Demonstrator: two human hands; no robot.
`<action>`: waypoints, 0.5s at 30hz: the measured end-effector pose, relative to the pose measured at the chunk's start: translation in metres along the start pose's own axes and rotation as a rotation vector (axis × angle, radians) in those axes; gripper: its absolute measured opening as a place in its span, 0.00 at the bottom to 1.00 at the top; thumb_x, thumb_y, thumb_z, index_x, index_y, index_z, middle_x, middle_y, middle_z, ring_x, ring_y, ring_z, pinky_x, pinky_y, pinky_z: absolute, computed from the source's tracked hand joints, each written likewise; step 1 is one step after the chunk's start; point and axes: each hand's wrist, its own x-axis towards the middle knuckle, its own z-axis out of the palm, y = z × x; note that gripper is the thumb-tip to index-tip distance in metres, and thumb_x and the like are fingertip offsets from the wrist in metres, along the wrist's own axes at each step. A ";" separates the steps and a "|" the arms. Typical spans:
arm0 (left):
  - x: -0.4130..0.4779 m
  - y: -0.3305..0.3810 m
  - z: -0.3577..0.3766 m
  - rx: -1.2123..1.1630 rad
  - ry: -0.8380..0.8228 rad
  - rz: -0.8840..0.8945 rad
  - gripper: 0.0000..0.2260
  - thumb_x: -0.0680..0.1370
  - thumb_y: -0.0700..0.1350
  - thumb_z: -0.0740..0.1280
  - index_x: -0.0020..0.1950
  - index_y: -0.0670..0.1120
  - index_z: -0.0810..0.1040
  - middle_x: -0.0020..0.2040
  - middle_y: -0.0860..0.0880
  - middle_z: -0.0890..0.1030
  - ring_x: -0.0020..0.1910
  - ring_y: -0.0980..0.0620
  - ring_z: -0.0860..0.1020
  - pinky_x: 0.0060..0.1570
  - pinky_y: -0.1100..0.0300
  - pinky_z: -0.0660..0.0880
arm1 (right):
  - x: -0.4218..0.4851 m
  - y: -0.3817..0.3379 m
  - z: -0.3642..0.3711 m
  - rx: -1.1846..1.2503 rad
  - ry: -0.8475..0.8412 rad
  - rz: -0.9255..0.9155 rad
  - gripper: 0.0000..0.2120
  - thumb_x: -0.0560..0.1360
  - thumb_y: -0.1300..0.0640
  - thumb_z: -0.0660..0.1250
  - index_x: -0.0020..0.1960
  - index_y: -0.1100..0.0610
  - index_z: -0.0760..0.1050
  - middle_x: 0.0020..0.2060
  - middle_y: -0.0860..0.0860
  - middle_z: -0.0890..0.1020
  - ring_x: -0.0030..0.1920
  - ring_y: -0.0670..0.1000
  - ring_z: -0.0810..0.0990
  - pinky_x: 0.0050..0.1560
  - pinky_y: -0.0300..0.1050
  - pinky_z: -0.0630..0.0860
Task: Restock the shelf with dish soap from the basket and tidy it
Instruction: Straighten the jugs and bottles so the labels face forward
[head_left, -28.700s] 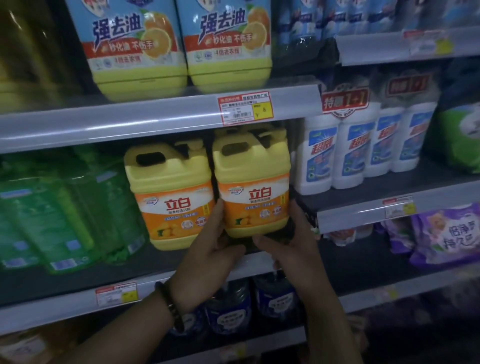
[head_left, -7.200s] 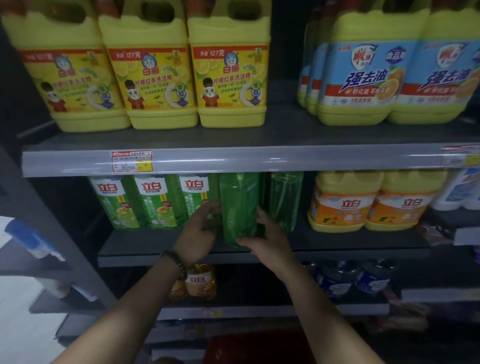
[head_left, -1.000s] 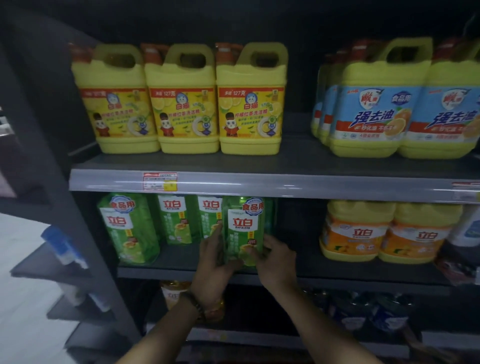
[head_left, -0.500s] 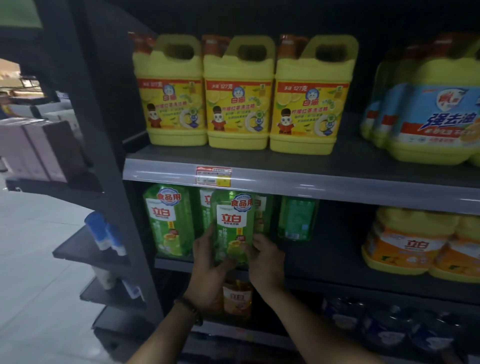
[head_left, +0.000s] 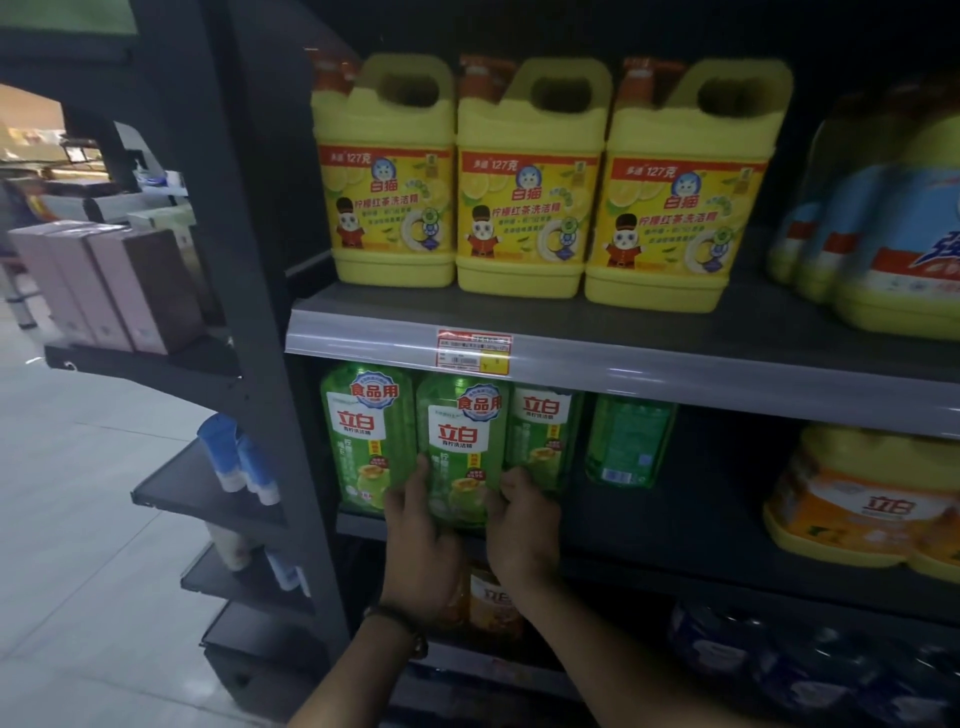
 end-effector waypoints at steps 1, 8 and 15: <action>0.001 -0.001 0.000 0.012 0.004 -0.007 0.36 0.75 0.26 0.61 0.83 0.42 0.61 0.66 0.47 0.64 0.63 0.45 0.69 0.66 0.56 0.67 | -0.001 -0.003 0.001 -0.001 0.000 -0.002 0.08 0.82 0.57 0.71 0.47 0.54 0.74 0.47 0.52 0.86 0.49 0.52 0.85 0.47 0.46 0.81; 0.001 0.002 -0.007 0.026 -0.015 -0.042 0.35 0.74 0.26 0.62 0.82 0.42 0.61 0.66 0.48 0.63 0.61 0.51 0.67 0.63 0.61 0.67 | -0.005 -0.014 0.003 0.041 -0.029 0.021 0.08 0.82 0.59 0.70 0.47 0.51 0.73 0.49 0.51 0.85 0.51 0.51 0.83 0.47 0.40 0.74; -0.005 0.005 -0.004 0.032 0.066 -0.043 0.33 0.77 0.31 0.65 0.81 0.46 0.64 0.67 0.48 0.67 0.62 0.50 0.71 0.61 0.58 0.70 | 0.003 0.003 -0.015 0.053 -0.291 -0.007 0.10 0.83 0.66 0.63 0.54 0.50 0.74 0.53 0.49 0.82 0.56 0.50 0.82 0.50 0.42 0.75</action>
